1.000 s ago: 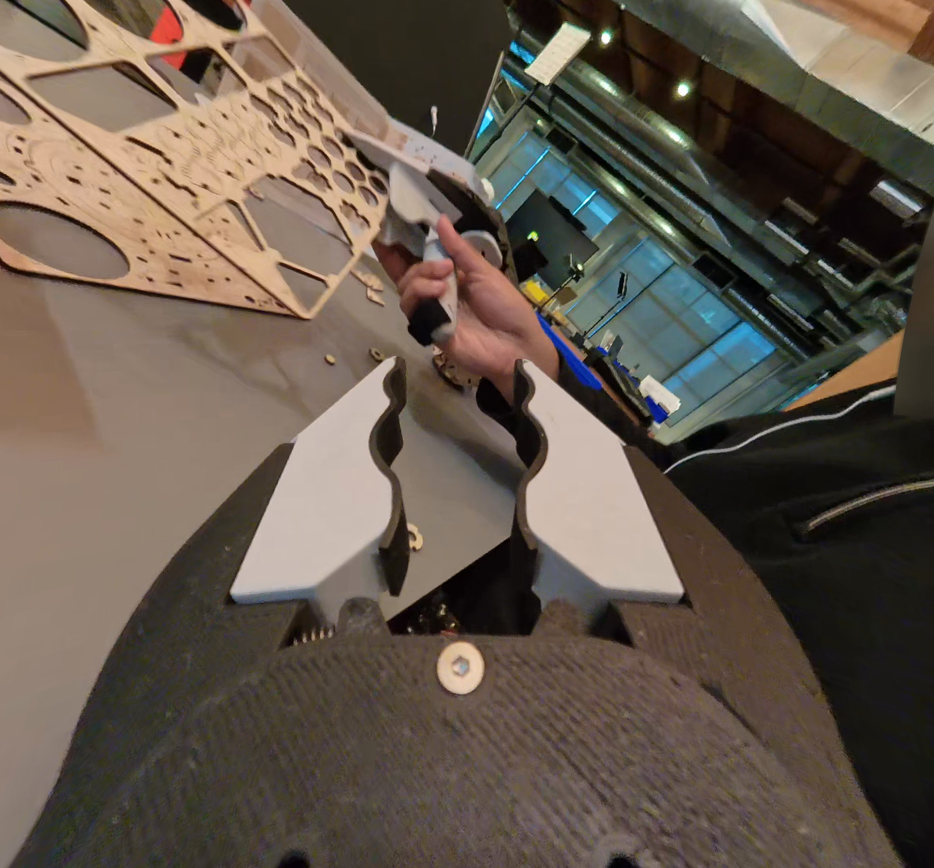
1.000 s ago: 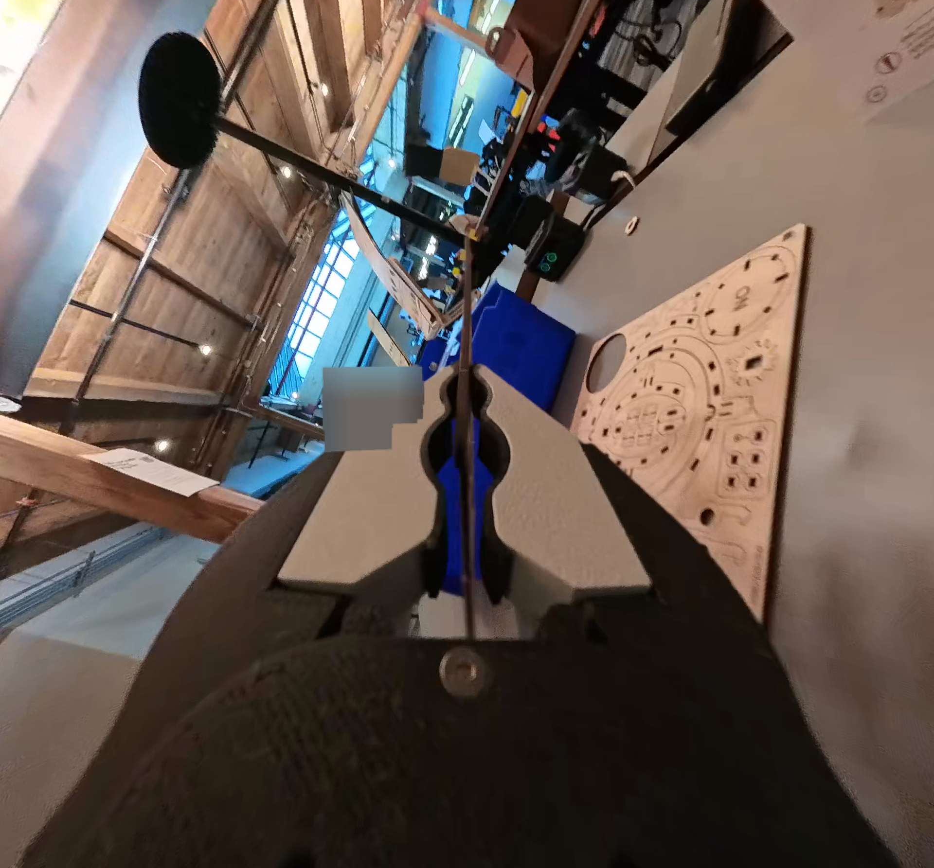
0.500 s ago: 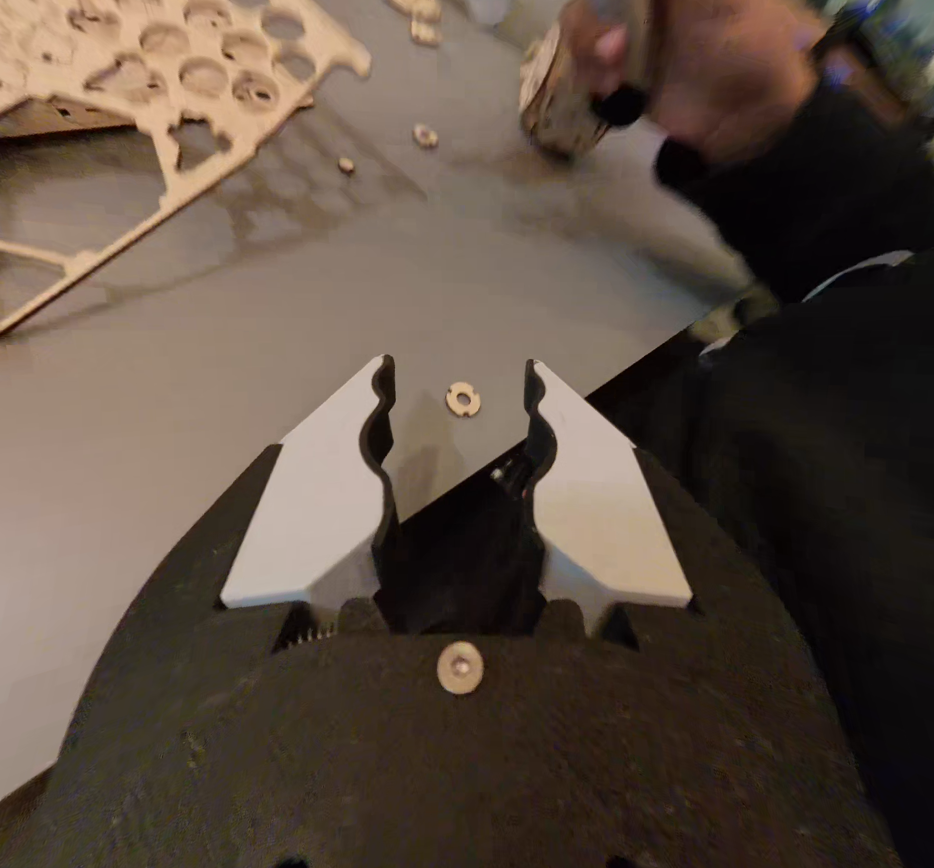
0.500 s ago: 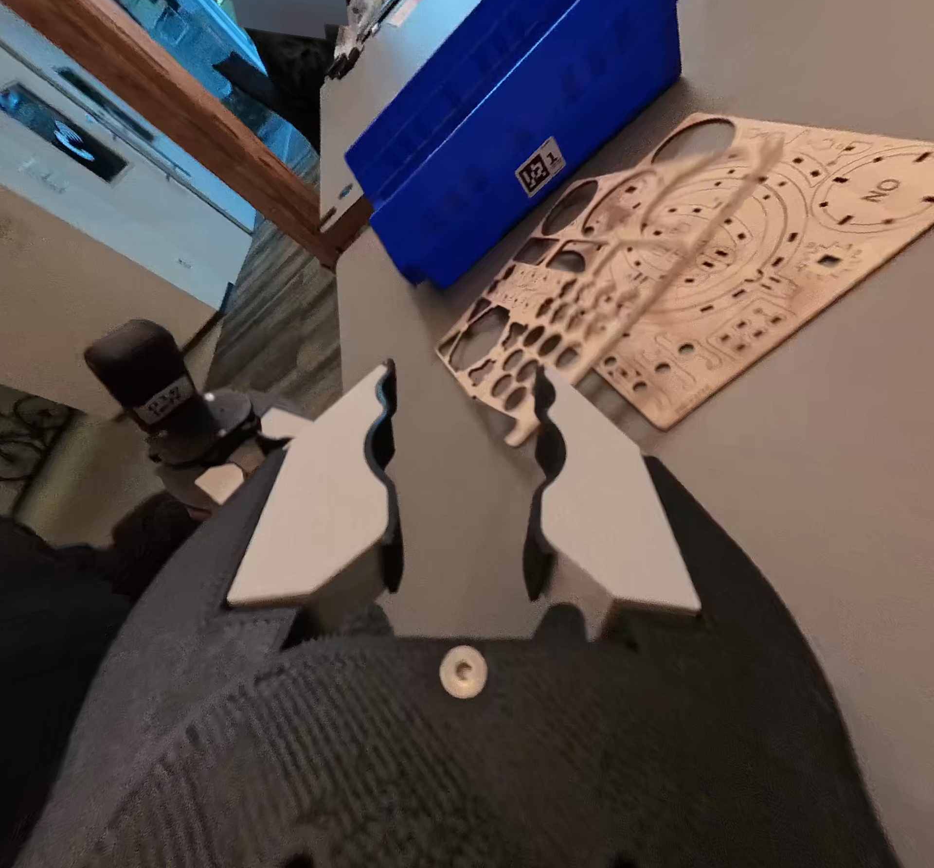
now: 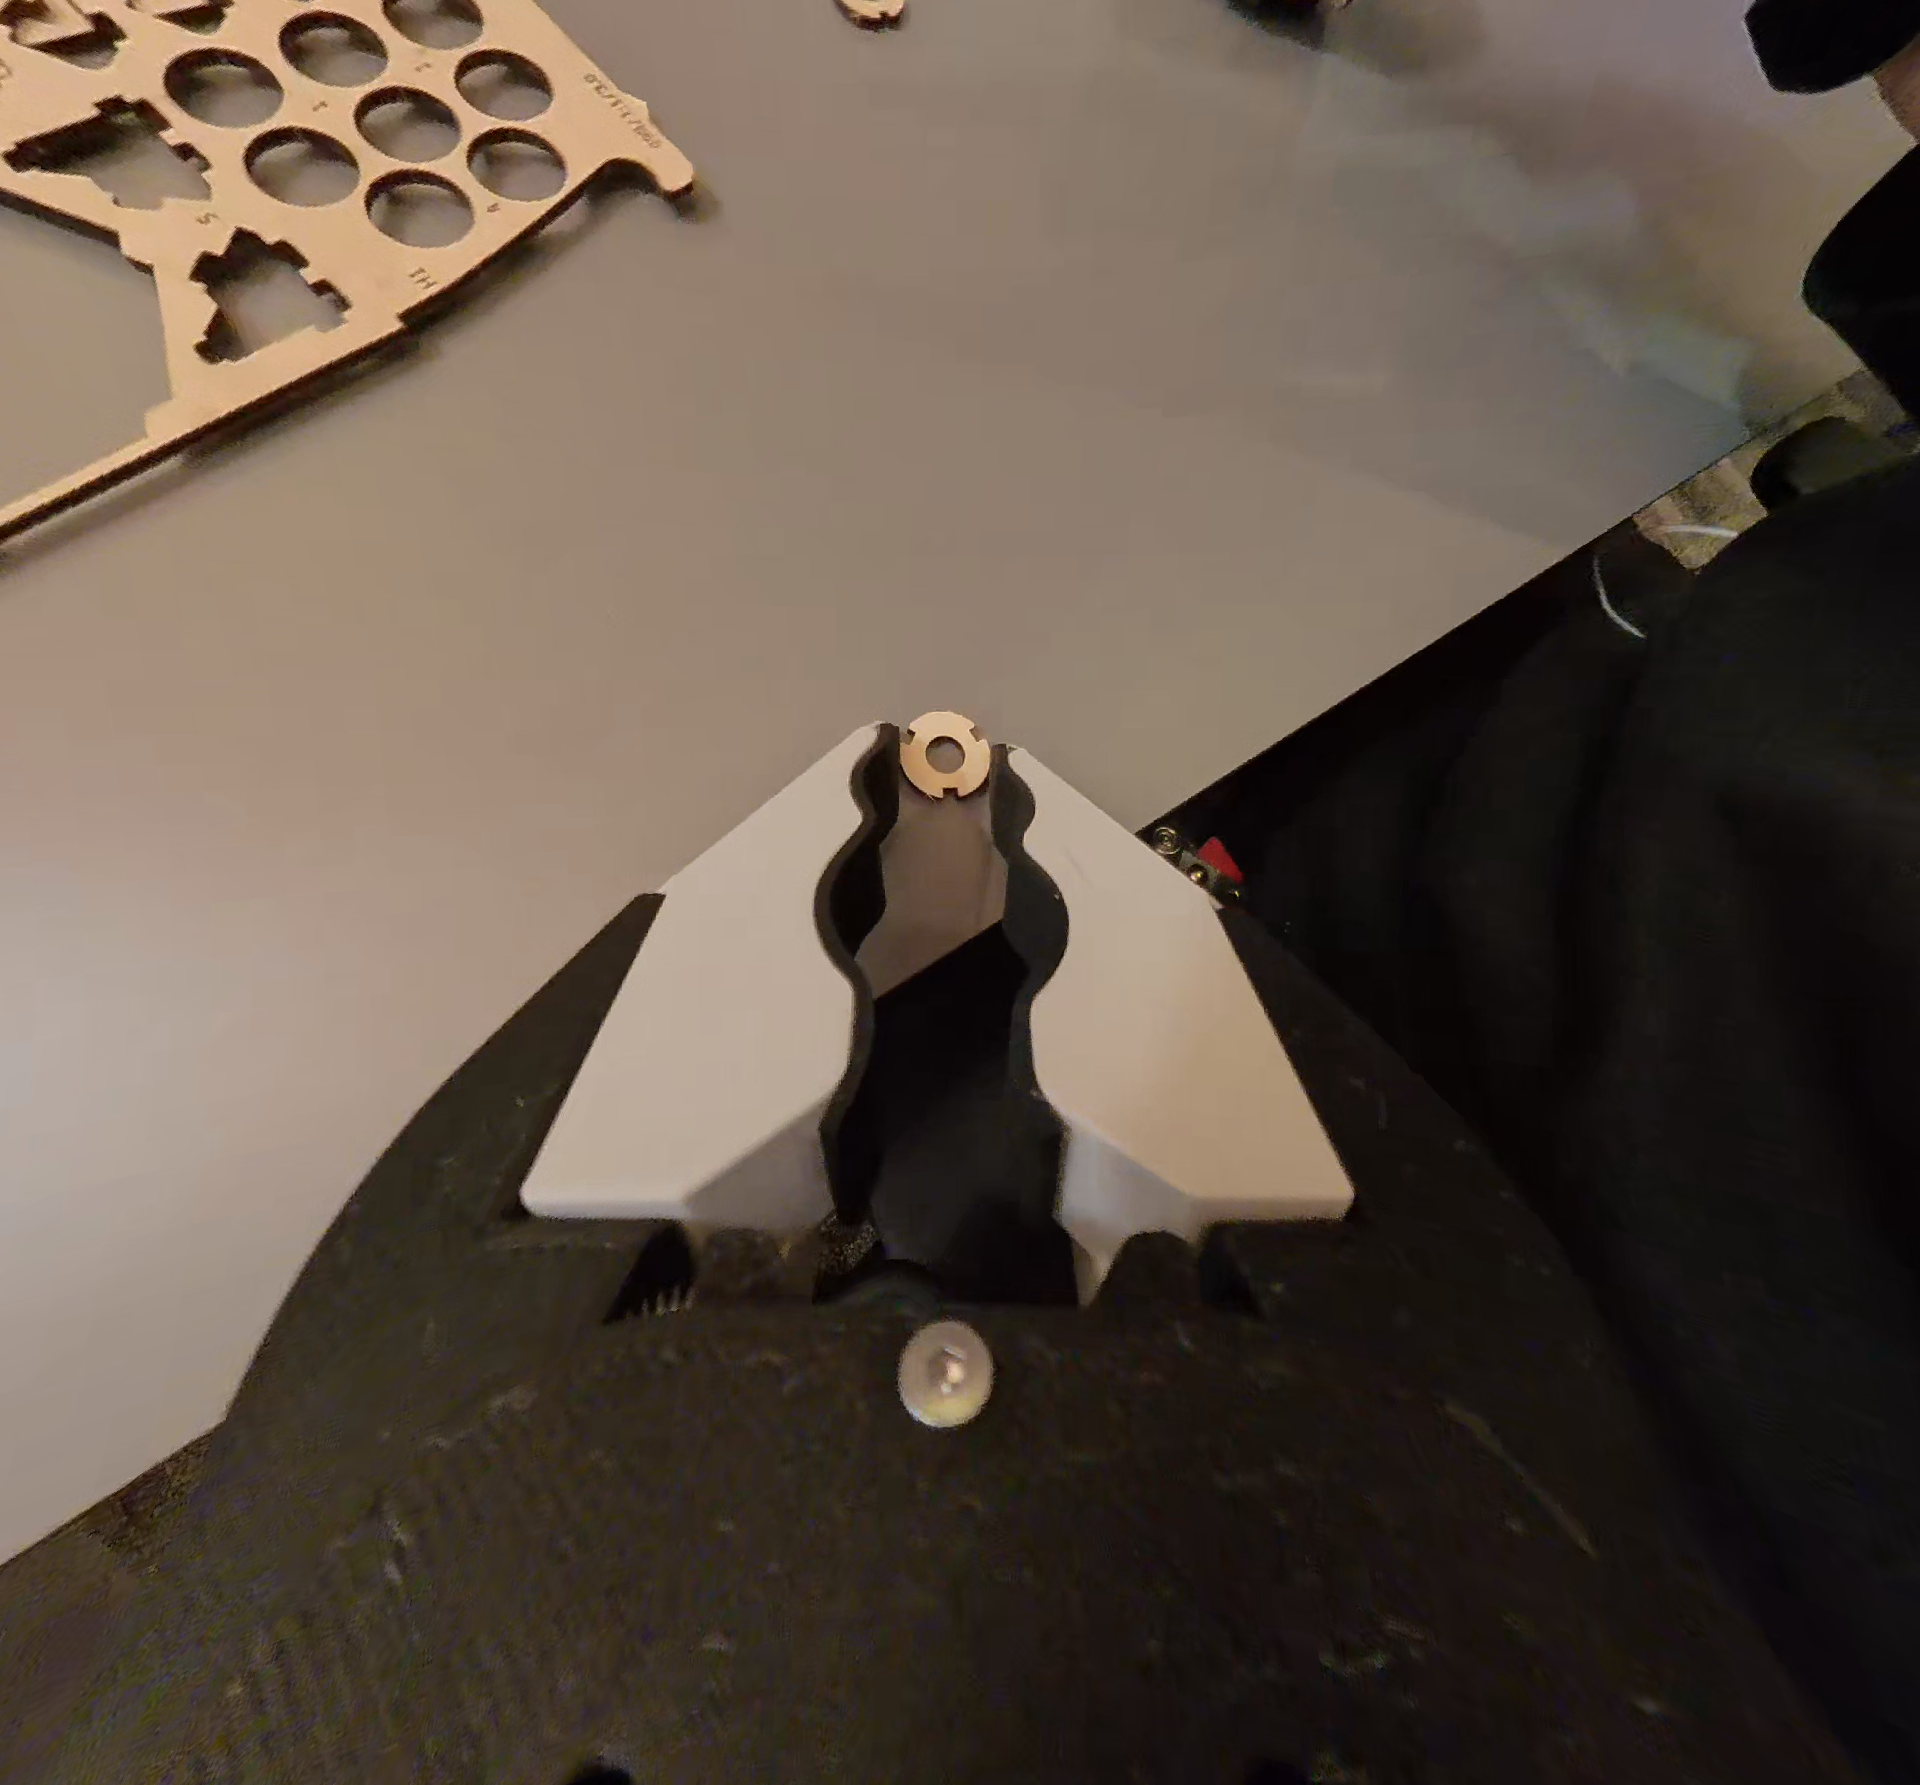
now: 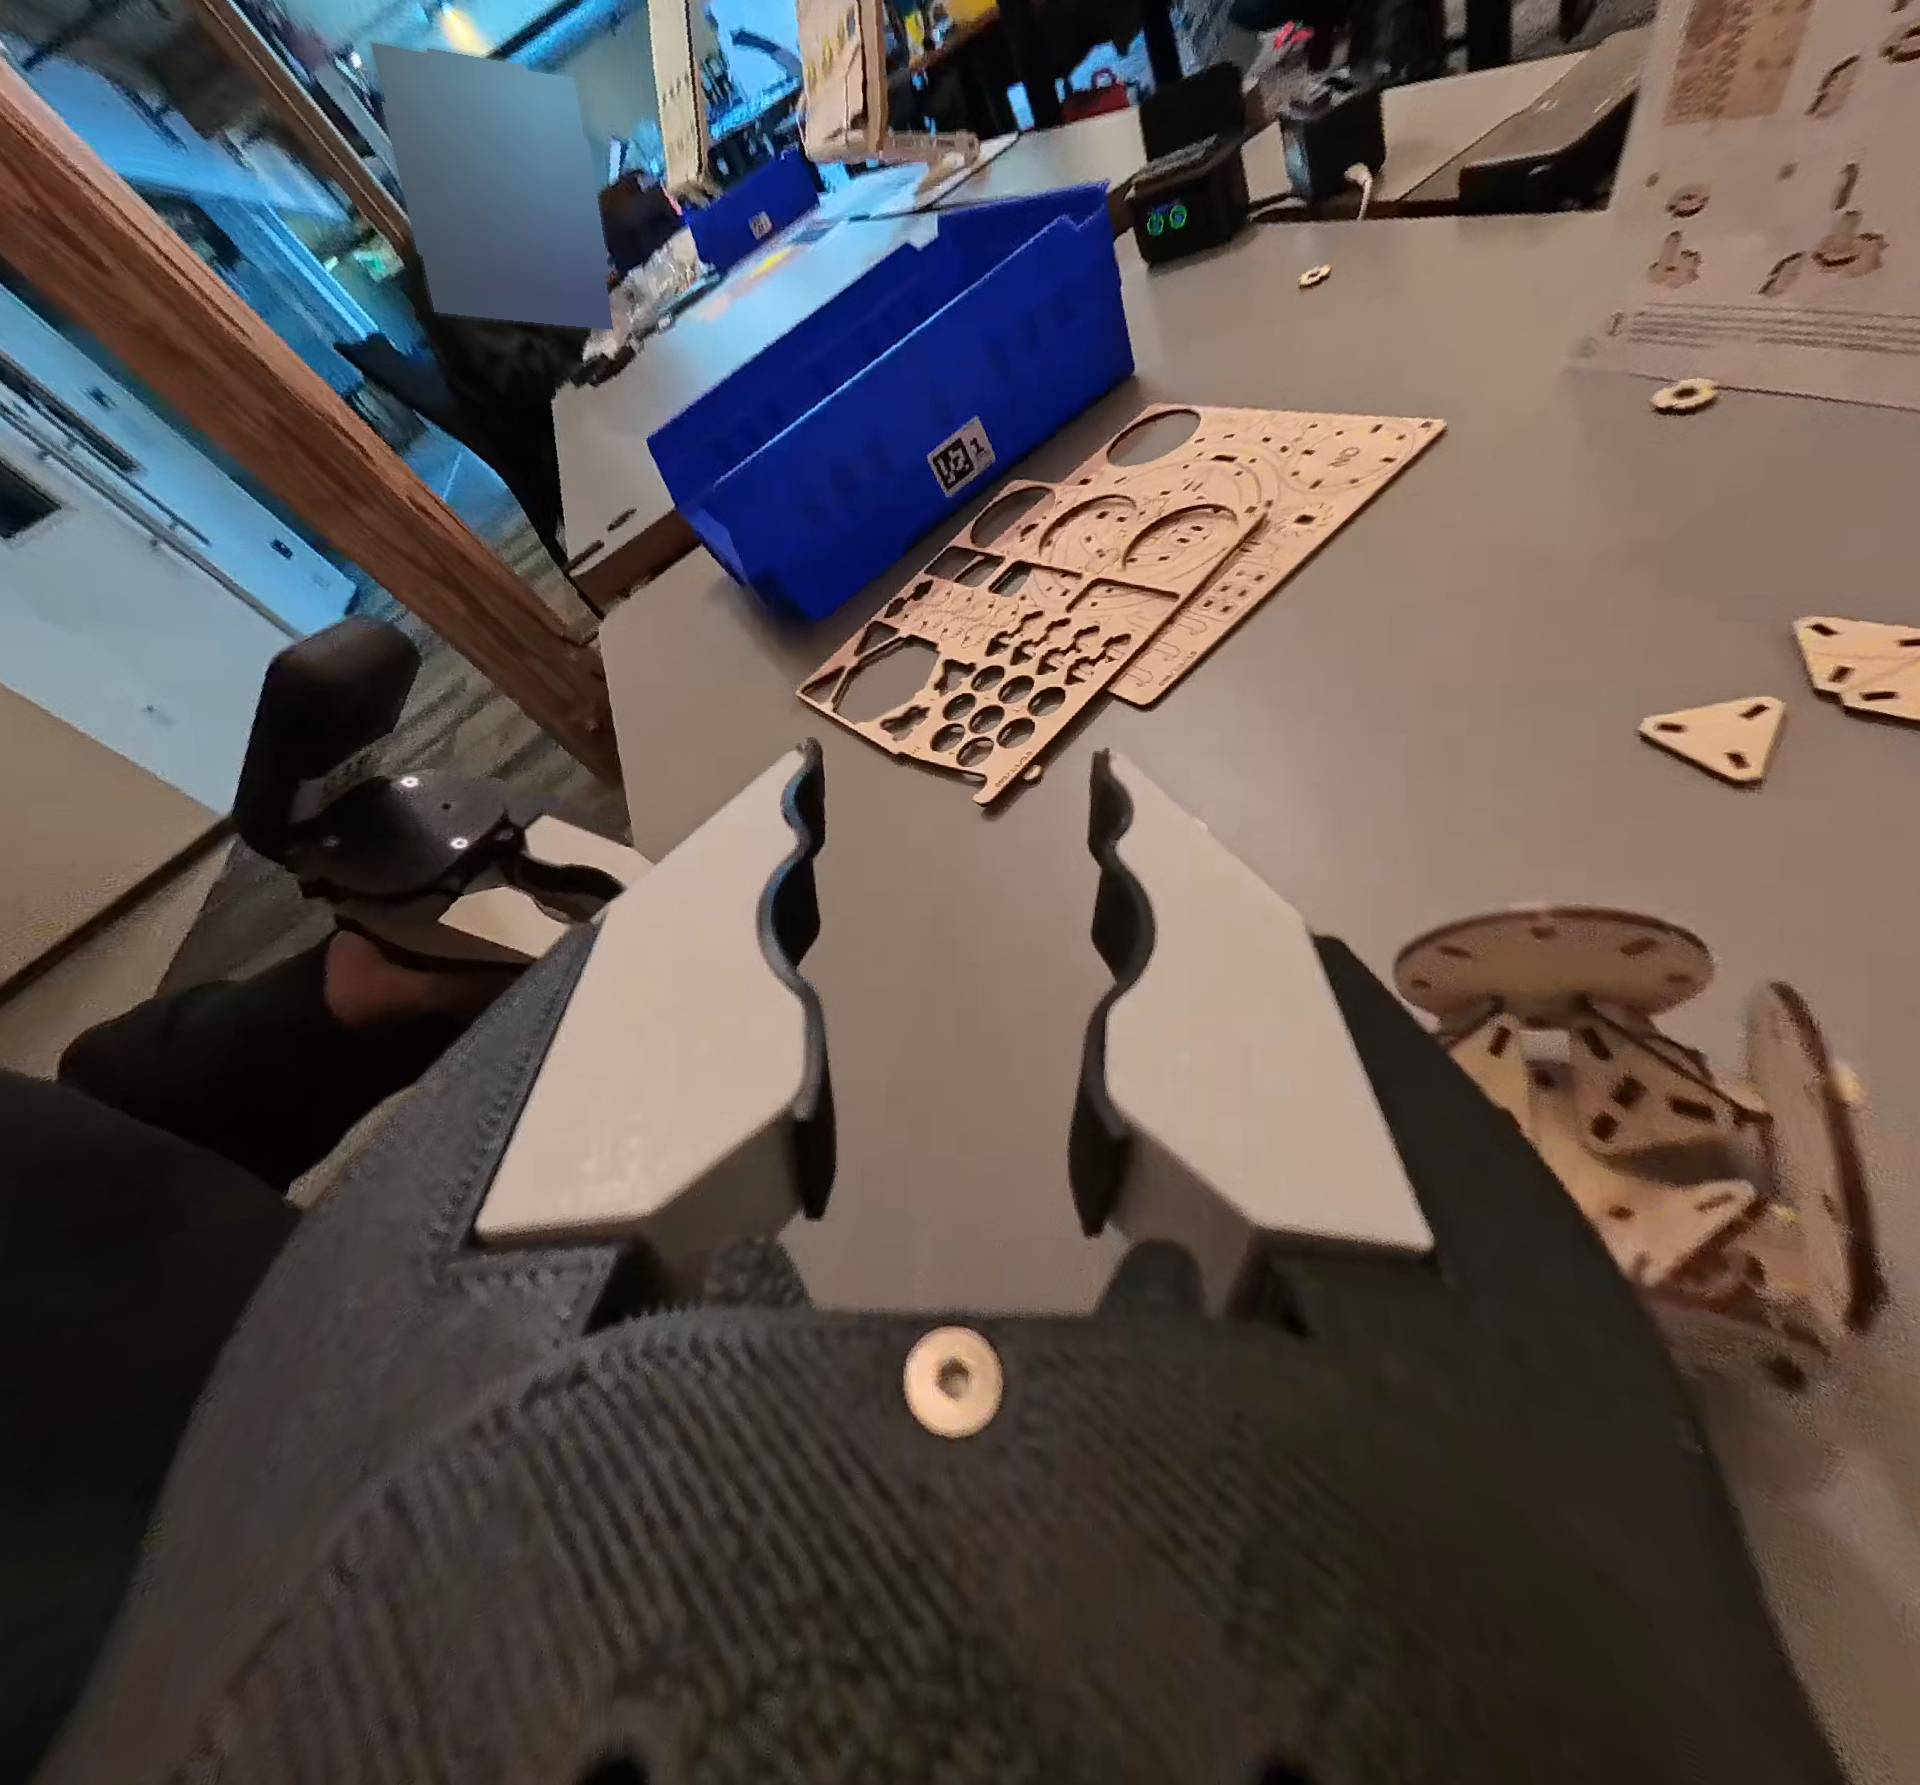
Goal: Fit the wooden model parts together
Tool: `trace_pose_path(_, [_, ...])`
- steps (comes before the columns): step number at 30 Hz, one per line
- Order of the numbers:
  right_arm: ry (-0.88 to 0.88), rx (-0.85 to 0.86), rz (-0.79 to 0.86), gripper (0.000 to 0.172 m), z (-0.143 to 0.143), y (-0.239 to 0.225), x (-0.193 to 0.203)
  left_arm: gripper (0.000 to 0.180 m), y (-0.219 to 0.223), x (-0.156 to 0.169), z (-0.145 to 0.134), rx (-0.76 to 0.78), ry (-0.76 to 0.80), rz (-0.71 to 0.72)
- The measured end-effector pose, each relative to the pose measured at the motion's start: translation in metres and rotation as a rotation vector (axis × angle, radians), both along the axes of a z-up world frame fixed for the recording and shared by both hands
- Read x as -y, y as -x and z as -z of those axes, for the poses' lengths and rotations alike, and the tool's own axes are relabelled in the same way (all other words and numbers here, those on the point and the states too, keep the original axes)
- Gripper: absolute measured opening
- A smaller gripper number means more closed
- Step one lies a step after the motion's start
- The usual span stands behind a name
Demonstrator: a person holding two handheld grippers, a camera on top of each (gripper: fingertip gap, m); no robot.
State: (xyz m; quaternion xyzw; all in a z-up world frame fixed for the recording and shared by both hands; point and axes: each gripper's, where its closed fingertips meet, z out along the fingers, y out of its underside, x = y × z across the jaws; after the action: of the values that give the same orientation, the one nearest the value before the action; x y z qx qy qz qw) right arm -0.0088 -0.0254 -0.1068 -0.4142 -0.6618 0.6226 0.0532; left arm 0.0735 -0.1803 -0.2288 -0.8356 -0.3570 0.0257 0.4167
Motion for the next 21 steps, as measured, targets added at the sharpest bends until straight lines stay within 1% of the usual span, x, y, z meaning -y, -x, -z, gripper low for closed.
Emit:
trace_pose_path(2, [0.011, -0.009, 0.024, 0.050, 0.000, -0.004, -0.013, 0.016, 0.000, -0.006, -0.005, -0.021, -0.004, 0.006])
trace_pose_path(5, [-0.019, -0.024, 0.075, 0.049, 0.005, -0.007, -0.035, 0.015, 0.015, -0.025, -0.023, -0.087, -0.039, -0.005])
trace_pose_path(8, [-0.050, -0.054, 0.120, 0.047, 0.009, -0.012, -0.058, 0.015, 0.039, -0.065, -0.040, -0.132, -0.060, 0.041])
trace_pose_path(11, [-0.105, -0.066, 0.176, 0.046, 0.020, -0.019, -0.083, 0.016, 0.053, -0.119, -0.035, -0.125, -0.071, 0.146])
trace_pose_path(13, [-0.132, -0.048, 0.222, 0.047, 0.031, -0.023, -0.100, 0.016, 0.067, -0.141, -0.022, -0.133, -0.022, 0.152])
trace_pose_path(15, [-0.110, -0.030, 0.238, 0.047, 0.036, -0.031, -0.109, 0.016, 0.085, -0.148, -0.010, -0.144, 0.033, 0.120])
trace_pose_path(17, [-0.082, -0.026, 0.258, 0.047, 0.040, -0.038, -0.116, 0.016, 0.102, -0.143, -0.006, -0.148, 0.080, 0.080])
trace_pose_path(21, [-0.049, -0.039, 0.303, 0.048, 0.048, -0.043, -0.129, 0.018, 0.105, -0.140, -0.007, -0.081, 0.061, 0.078])
